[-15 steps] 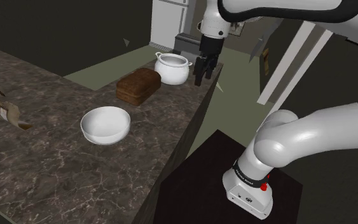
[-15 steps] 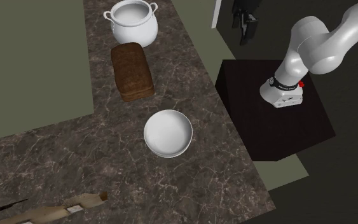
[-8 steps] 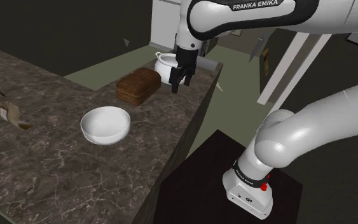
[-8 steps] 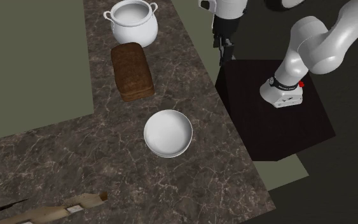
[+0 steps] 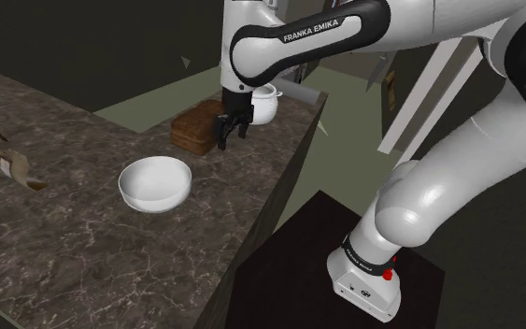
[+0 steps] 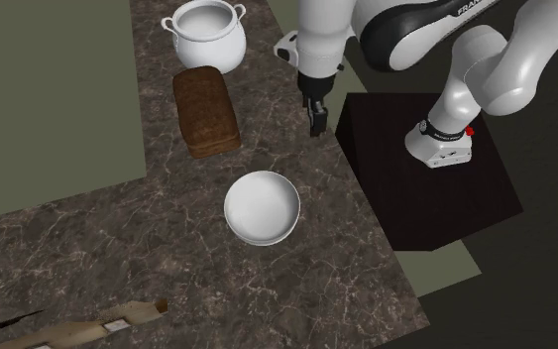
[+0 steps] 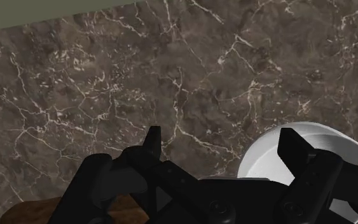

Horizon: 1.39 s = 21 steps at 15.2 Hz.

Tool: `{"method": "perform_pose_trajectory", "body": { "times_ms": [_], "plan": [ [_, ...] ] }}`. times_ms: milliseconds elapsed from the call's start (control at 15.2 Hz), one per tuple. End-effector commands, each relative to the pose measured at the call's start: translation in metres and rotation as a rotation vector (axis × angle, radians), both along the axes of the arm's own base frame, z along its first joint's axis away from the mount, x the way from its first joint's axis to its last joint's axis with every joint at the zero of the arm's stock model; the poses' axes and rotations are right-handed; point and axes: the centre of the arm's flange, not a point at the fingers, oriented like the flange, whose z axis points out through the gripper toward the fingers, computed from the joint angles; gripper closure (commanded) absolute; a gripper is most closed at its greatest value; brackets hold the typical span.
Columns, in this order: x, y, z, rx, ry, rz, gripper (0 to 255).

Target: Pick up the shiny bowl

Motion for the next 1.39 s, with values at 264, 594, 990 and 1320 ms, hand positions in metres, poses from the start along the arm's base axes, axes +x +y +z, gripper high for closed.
{"method": "perform_pose_trajectory", "body": {
  "times_ms": [264,594,990,1320],
  "plan": [
    [0.055,0.036,-0.043,0.003,-0.023,0.004,0],
    [0.099,0.068,-0.077,0.006,-0.04,0.007,0],
    [0.118,0.081,-0.107,0.007,-0.048,0.009,0],
    [0.118,0.081,-0.131,0.007,-0.048,0.009,0]
  ]
}}
